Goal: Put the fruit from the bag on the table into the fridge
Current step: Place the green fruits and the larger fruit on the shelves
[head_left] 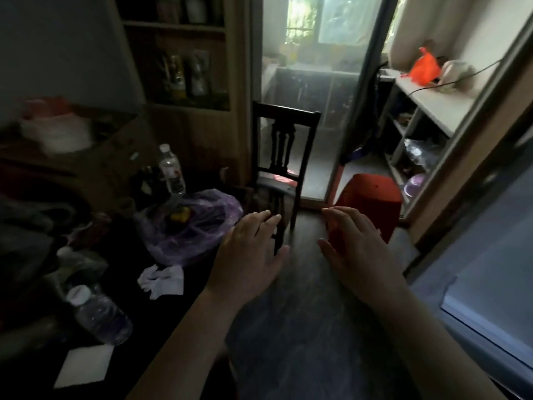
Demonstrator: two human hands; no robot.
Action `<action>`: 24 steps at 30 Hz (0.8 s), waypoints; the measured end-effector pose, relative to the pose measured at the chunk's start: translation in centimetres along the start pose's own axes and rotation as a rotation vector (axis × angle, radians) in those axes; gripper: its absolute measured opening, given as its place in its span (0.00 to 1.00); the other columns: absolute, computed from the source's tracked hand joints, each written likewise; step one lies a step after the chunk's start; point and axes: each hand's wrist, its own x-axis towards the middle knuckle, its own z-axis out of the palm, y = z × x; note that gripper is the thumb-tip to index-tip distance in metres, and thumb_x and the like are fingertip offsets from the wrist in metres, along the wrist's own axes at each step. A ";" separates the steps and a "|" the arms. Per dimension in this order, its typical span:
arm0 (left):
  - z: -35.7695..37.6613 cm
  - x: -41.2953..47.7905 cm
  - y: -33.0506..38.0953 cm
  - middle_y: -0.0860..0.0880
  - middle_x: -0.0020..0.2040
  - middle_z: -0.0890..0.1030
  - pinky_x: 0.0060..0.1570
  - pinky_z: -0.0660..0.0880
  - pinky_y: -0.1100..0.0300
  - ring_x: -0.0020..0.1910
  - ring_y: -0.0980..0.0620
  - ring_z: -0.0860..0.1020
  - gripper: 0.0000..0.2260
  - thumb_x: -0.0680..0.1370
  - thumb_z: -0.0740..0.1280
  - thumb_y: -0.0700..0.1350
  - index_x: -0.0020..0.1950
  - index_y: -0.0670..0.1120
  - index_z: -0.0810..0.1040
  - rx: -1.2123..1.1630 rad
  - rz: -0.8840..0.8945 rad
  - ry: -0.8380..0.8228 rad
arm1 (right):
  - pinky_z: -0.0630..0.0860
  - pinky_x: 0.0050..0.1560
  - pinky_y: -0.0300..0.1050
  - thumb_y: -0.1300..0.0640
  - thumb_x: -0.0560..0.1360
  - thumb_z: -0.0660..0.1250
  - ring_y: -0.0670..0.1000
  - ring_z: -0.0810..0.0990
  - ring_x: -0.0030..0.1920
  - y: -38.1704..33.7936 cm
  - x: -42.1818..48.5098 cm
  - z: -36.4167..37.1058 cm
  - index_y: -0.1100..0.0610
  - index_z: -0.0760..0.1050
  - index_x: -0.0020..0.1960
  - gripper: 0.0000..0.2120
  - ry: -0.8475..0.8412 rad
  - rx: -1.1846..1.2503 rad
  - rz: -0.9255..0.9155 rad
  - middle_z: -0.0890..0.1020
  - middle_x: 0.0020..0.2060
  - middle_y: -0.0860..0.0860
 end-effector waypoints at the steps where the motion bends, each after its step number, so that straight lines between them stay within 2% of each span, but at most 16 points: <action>1: -0.1 -0.3 -1.4 0.49 0.68 0.71 0.63 0.70 0.48 0.68 0.48 0.68 0.25 0.75 0.56 0.60 0.69 0.49 0.70 0.010 -0.029 0.002 | 0.66 0.59 0.38 0.48 0.75 0.65 0.48 0.68 0.65 -0.5 1.0 1.1 0.53 0.67 0.69 0.25 -0.014 0.024 -0.026 0.71 0.65 0.49; 4: -0.4 -1.2 -5.1 0.50 0.68 0.71 0.62 0.68 0.50 0.68 0.50 0.66 0.25 0.76 0.55 0.60 0.69 0.50 0.70 0.040 -0.114 0.005 | 0.65 0.60 0.38 0.50 0.75 0.67 0.49 0.69 0.65 -2.3 3.4 4.1 0.53 0.67 0.69 0.25 -0.055 0.069 -0.094 0.71 0.65 0.50; 8: -0.8 -2.3 -8.7 0.50 0.68 0.71 0.61 0.68 0.52 0.67 0.50 0.67 0.24 0.76 0.55 0.60 0.69 0.50 0.69 0.077 -0.227 0.017 | 0.61 0.60 0.34 0.51 0.75 0.67 0.46 0.65 0.65 -4.2 6.2 7.6 0.51 0.67 0.69 0.24 -0.115 0.087 -0.193 0.71 0.65 0.48; 10: -0.8 -2.5 -10.1 0.50 0.67 0.72 0.62 0.69 0.52 0.67 0.50 0.68 0.25 0.76 0.55 0.59 0.69 0.49 0.69 0.098 -0.279 0.011 | 0.62 0.61 0.34 0.51 0.75 0.67 0.47 0.68 0.64 -4.5 7.6 9.0 0.52 0.68 0.68 0.23 -0.139 0.116 -0.239 0.72 0.64 0.49; 14: -0.3 -2.7 -13.1 0.49 0.67 0.72 0.64 0.68 0.55 0.67 0.51 0.68 0.25 0.77 0.54 0.59 0.69 0.48 0.70 0.124 -0.380 0.010 | 0.68 0.61 0.43 0.52 0.75 0.67 0.52 0.71 0.63 -4.8 10.4 11.9 0.56 0.70 0.67 0.22 -0.166 0.189 -0.309 0.74 0.62 0.51; 24: 5.1 -0.4 -19.4 0.49 0.69 0.71 0.63 0.70 0.50 0.68 0.50 0.67 0.30 0.75 0.50 0.62 0.71 0.47 0.68 0.130 -0.665 -0.039 | 0.70 0.59 0.43 0.54 0.74 0.68 0.54 0.74 0.62 -3.8 19.9 22.3 0.57 0.72 0.66 0.21 -0.334 0.304 -0.451 0.76 0.61 0.53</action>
